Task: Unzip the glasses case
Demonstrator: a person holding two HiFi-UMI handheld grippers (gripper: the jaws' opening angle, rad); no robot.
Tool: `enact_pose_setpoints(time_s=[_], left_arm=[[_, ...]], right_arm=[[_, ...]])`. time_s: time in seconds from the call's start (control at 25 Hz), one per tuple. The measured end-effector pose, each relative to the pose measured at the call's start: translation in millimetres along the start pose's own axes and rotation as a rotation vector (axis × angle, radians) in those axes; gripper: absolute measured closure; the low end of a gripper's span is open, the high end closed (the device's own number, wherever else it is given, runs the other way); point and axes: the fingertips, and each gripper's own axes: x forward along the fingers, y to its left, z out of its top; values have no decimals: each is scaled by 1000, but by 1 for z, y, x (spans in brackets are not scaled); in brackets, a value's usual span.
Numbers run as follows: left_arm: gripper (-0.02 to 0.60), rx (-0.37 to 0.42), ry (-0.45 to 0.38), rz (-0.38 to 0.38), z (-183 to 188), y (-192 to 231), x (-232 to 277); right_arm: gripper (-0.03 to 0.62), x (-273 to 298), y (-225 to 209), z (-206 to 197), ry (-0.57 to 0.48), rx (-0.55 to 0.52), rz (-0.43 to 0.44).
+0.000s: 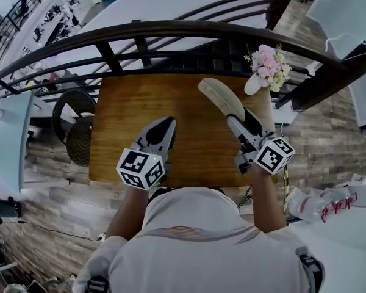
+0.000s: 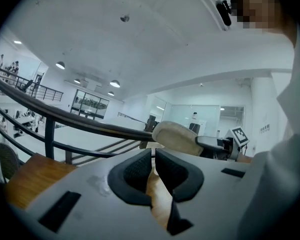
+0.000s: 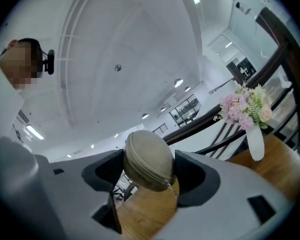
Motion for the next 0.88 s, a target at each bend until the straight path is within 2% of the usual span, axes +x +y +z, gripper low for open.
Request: enact_pose_setpoints(time_s=[0.12,0.16,0.2,0.32,0.6,0.88], left_arm=[[543,-100,-43,-118,8,-7,0],[502,-129,-49,-159,9,-9,1],[433,-148,-50,-195,9,-11,2],[324,-197,-51,-278,9,-17,4],[262,-364,-146,-463,35,-27,-1],[242,-309,-195,-643,58,-56,-13]], right_arm=[[224,3,11,1,-7,93,65],[224,4,16,1,-6,115,86],[224,6,20,0,-4,128,105],[224,10,32,-3,1,168,152],[224,15,69,10,-6,271,318],[224,11,112,7,44,421,538]])
